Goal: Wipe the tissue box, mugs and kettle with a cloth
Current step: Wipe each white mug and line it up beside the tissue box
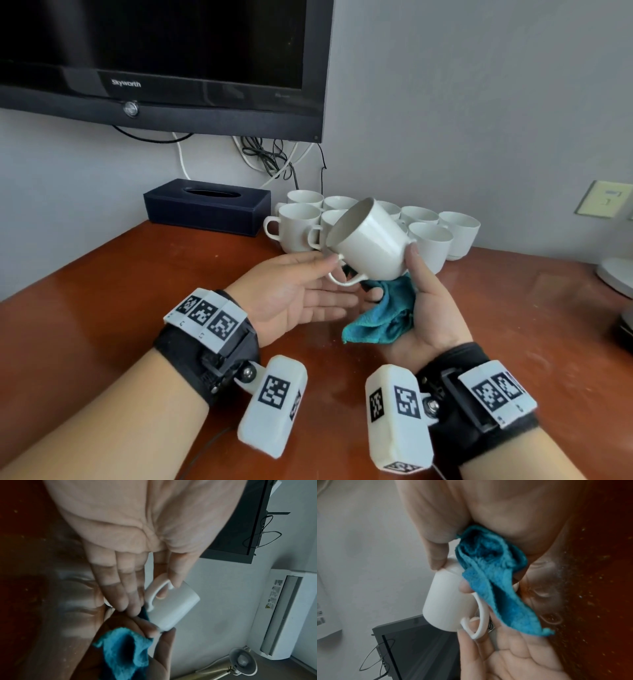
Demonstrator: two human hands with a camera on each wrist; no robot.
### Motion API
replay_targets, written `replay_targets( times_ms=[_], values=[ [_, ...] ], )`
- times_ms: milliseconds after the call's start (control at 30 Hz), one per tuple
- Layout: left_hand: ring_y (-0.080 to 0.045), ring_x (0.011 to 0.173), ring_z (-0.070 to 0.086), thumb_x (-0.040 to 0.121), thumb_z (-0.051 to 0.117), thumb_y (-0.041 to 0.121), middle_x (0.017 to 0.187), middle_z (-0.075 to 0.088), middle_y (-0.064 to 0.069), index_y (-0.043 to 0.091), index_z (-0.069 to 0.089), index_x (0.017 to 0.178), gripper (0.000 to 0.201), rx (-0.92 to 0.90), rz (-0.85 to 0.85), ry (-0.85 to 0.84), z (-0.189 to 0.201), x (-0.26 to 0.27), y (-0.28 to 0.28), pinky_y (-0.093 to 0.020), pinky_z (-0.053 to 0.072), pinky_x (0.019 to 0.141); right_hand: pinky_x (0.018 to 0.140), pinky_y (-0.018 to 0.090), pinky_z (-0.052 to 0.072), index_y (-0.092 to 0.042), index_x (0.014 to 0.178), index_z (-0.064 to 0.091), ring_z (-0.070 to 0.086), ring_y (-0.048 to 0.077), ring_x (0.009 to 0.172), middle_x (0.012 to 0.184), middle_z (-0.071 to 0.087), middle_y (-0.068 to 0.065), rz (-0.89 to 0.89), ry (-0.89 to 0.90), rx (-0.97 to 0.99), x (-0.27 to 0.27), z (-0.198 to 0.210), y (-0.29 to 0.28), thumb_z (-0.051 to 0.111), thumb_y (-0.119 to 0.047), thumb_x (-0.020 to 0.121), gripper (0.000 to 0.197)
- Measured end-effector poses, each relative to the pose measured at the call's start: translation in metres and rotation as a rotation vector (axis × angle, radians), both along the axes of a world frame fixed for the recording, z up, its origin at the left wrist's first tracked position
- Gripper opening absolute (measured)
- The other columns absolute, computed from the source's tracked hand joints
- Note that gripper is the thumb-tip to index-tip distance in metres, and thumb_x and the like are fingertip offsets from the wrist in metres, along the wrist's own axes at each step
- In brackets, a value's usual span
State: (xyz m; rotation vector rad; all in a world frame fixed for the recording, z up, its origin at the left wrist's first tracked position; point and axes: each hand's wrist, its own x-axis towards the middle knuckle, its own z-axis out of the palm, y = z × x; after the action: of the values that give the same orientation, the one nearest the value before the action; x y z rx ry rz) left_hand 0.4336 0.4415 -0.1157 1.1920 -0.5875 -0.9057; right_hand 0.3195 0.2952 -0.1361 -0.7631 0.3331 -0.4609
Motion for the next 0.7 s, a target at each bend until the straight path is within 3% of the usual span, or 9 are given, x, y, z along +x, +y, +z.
replay_targets(
  times_ms=[67,133,200,233,300,400,500,633,700],
  values=[
    [-0.037,0.104,0.075,0.103,0.059,0.022,0.116,0.073,-0.027,0.0,0.066,0.108,0.023,-0.02,0.055,0.004,0.005,-0.002,-0.002,-0.041,0.064,0.086,0.079,0.038,0.044,-0.006,0.136,0.064,0.051,0.019,0.066,0.079,0.062,0.005,-0.017,0.051,0.014,0.002,-0.002,-0.008,0.074,-0.056,0.085,0.072],
    [-0.037,0.103,0.076,0.103,0.061,0.019,0.114,0.074,-0.028,-0.004,0.065,0.109,0.024,-0.003,0.092,-0.03,0.014,-0.004,-0.005,-0.043,0.064,0.087,0.081,0.047,0.041,-0.008,0.133,0.065,0.048,0.021,0.058,0.075,0.061,0.007,-0.092,0.104,-0.015,-0.001,-0.002,-0.015,0.079,-0.047,0.084,0.064],
    [-0.037,0.101,0.076,0.102,0.063,0.018,0.113,0.073,-0.029,-0.007,0.066,0.111,0.027,0.035,0.1,-0.079,0.024,-0.007,-0.009,-0.044,0.064,0.087,0.074,0.049,0.043,-0.02,0.123,0.07,0.047,0.018,0.05,0.075,0.057,0.005,-0.245,0.157,-0.133,-0.008,0.003,-0.023,0.075,-0.03,0.088,0.036],
    [-0.037,0.1,0.077,0.102,0.064,0.017,0.115,0.072,-0.03,-0.009,0.066,0.113,0.028,0.06,0.105,-0.106,0.029,-0.01,-0.012,-0.044,0.064,0.087,0.068,0.044,0.045,-0.022,0.112,0.071,0.046,0.016,0.047,0.074,0.055,0.004,-0.329,0.185,-0.219,-0.012,0.008,-0.025,0.07,-0.023,0.091,0.021],
    [-0.037,0.1,0.076,0.102,0.064,0.016,0.116,0.071,-0.032,-0.013,0.065,0.114,0.031,0.093,0.11,-0.153,0.038,-0.017,-0.021,-0.043,0.064,0.087,0.054,0.03,0.042,-0.018,0.101,0.067,0.04,0.016,0.042,0.072,0.054,0.008,-0.413,0.224,-0.359,-0.023,0.023,-0.031,0.063,-0.014,0.092,0.011],
    [-0.036,0.1,0.076,0.103,0.064,0.017,0.108,0.073,-0.029,-0.005,0.067,0.099,0.022,0.115,0.078,-0.197,0.049,-0.032,-0.043,-0.039,0.064,0.085,0.043,0.026,0.037,-0.011,0.114,0.05,0.039,0.02,0.037,0.077,0.066,0.032,-0.379,0.354,-0.575,-0.04,0.041,-0.049,0.06,-0.019,0.085,0.032],
    [-0.032,0.096,0.077,0.103,0.064,0.017,0.104,0.07,-0.025,0.001,0.065,0.088,0.022,0.115,0.042,-0.2,0.052,-0.047,-0.072,-0.036,0.065,0.082,0.046,0.027,0.041,-0.029,0.128,0.045,0.048,0.02,0.038,0.082,0.073,0.021,-0.34,0.539,-0.825,-0.07,0.048,-0.068,0.058,-0.021,0.086,0.045],
    [-0.032,0.098,0.075,0.103,0.064,0.017,0.101,0.071,-0.019,0.004,0.063,0.08,0.026,0.123,0.021,-0.185,0.039,-0.071,-0.114,-0.036,0.064,0.084,0.042,0.025,0.039,-0.028,0.128,0.06,0.046,0.017,0.036,0.059,0.062,0.011,-0.39,0.612,-0.953,-0.107,0.049,-0.092,0.059,-0.011,0.09,0.041],
    [-0.033,0.099,0.075,0.103,0.064,0.016,0.102,0.072,-0.019,0.004,0.063,0.081,0.026,0.13,0.021,-0.184,0.031,-0.082,-0.135,-0.035,0.064,0.083,0.042,0.026,0.039,-0.027,0.126,0.063,0.046,0.017,0.037,0.058,0.065,0.011,-0.397,0.626,-0.955,-0.12,0.047,-0.1,0.058,-0.009,0.092,0.039]
  ],
)
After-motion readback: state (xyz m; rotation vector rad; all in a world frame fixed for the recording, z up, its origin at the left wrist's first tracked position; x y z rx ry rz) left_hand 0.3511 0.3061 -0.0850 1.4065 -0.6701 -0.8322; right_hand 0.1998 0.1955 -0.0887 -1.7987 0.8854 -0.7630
